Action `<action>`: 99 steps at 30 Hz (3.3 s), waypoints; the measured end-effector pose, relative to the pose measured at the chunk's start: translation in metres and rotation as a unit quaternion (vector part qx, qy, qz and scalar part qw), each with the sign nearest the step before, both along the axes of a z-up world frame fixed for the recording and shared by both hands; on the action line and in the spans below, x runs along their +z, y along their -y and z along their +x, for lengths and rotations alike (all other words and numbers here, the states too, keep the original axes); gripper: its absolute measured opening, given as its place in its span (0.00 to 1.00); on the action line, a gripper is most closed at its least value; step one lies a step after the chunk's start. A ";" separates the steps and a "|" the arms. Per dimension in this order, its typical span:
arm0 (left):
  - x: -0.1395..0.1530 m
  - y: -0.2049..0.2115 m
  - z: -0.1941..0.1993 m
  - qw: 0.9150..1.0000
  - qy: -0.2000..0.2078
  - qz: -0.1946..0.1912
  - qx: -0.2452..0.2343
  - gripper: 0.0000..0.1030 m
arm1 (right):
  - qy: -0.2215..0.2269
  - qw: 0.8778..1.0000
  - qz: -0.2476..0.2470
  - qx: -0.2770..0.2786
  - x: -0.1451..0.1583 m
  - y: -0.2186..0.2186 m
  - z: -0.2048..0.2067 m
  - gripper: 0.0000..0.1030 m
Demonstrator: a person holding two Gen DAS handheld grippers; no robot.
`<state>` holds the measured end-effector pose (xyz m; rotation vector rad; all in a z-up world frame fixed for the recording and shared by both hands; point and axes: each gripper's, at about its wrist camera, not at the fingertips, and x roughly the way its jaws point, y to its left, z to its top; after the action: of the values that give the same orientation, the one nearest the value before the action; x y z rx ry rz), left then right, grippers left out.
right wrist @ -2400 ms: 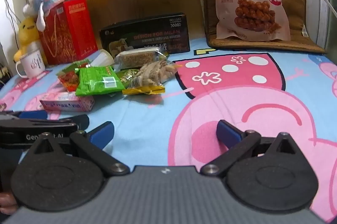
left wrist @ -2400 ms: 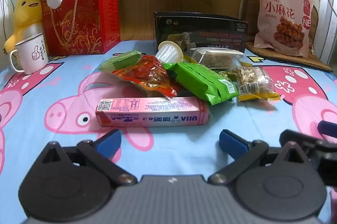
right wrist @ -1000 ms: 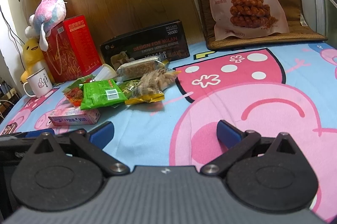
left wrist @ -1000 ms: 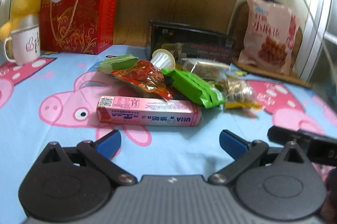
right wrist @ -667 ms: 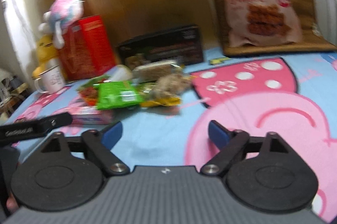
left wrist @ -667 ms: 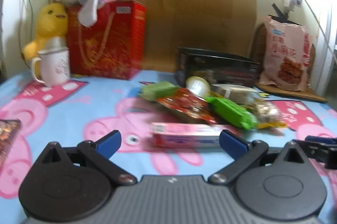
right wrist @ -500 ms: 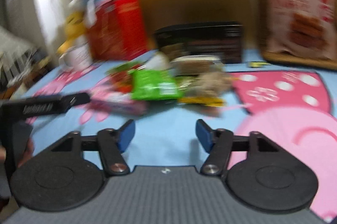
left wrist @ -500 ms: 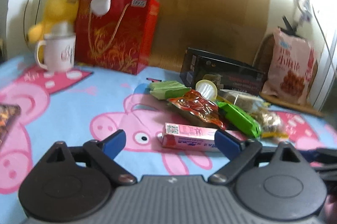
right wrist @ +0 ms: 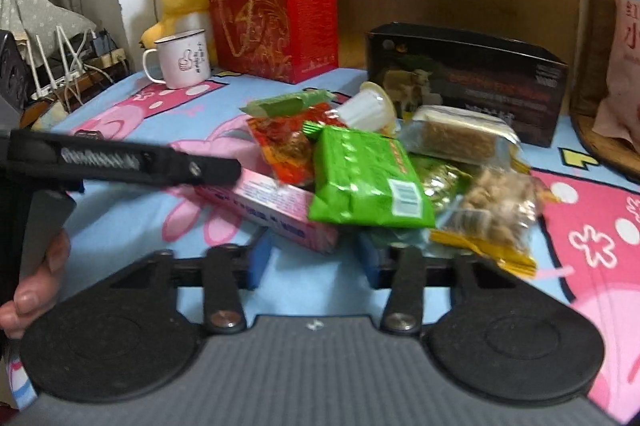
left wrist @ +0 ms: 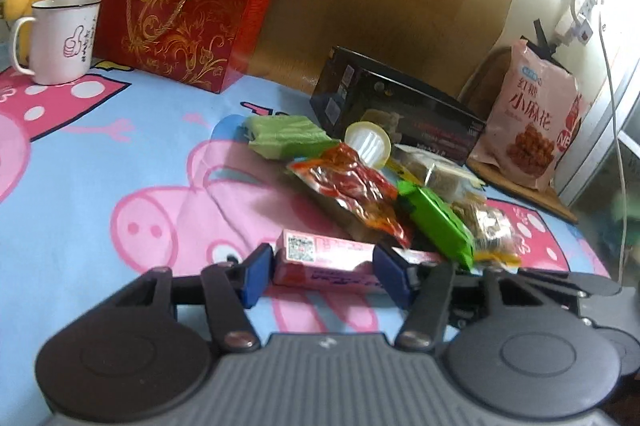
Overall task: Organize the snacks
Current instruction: 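Close the left tool on the pink UHA candy box, then carry the pink box into the black box and open the left tool, then grasp the gold-wrapped round pastry with the left tool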
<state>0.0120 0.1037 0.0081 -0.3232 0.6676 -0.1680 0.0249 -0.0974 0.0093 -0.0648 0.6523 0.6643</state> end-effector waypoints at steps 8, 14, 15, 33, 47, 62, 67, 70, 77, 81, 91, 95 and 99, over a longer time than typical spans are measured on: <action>0.017 0.014 -0.036 1.000 -0.002 -0.007 -0.018 0.53 | -0.019 1.000 0.011 0.014 0.010 0.016 -0.034 0.31; 0.062 0.032 -0.019 0.998 0.050 -0.009 -0.028 0.53 | 0.017 0.999 0.051 -0.010 0.044 0.037 -0.032 0.31; 0.072 0.035 -0.009 0.998 0.054 -0.013 -0.033 0.53 | 0.030 0.998 0.056 -0.015 0.052 0.040 -0.028 0.31; 0.076 0.070 0.217 0.999 0.005 -0.039 -0.033 0.55 | 0.040 0.992 0.047 -0.107 0.066 0.071 0.189 0.31; 0.050 0.032 0.229 0.998 -0.007 -0.024 0.053 0.67 | -0.046 0.954 0.191 -0.225 0.020 0.140 0.221 0.54; 0.057 0.026 0.168 0.998 0.036 -0.032 0.043 0.70 | -0.078 0.943 0.263 -0.187 0.001 0.160 0.134 0.62; 0.046 0.045 0.141 0.998 0.022 -0.065 -0.013 0.69 | -0.177 0.922 0.303 -0.165 -0.029 0.153 0.134 0.56; 0.034 0.064 0.136 0.997 0.008 -0.063 -0.044 0.66 | -0.231 0.904 0.322 -0.159 -0.043 0.142 0.149 0.56; 0.016 0.082 0.121 0.993 -0.017 -0.080 -0.089 0.53 | -0.222 0.916 0.307 -0.135 -0.018 0.122 0.136 0.28; 0.023 0.069 0.096 0.984 0.004 -0.137 -0.113 0.53 | -0.122 0.956 0.241 -0.111 0.024 0.104 0.100 0.25; 0.027 -0.012 0.008 0.973 0.046 -0.217 -0.056 0.70 | 0.133 0.990 -0.035 0.026 0.053 0.010 -0.018 0.24; 0.022 -0.047 -0.019 0.974 0.048 -0.222 -0.008 0.70 | 0.141 0.984 -0.057 0.091 0.043 -0.024 -0.036 0.24; 0.013 -0.070 -0.031 0.972 0.037 -0.229 0.026 0.70 | 0.095 0.987 -0.046 0.120 0.029 -0.039 -0.035 0.31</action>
<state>-0.0191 0.1736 0.0212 -0.7733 0.5408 -0.2838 -0.0100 -0.0582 0.0379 -0.2928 0.4939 0.8476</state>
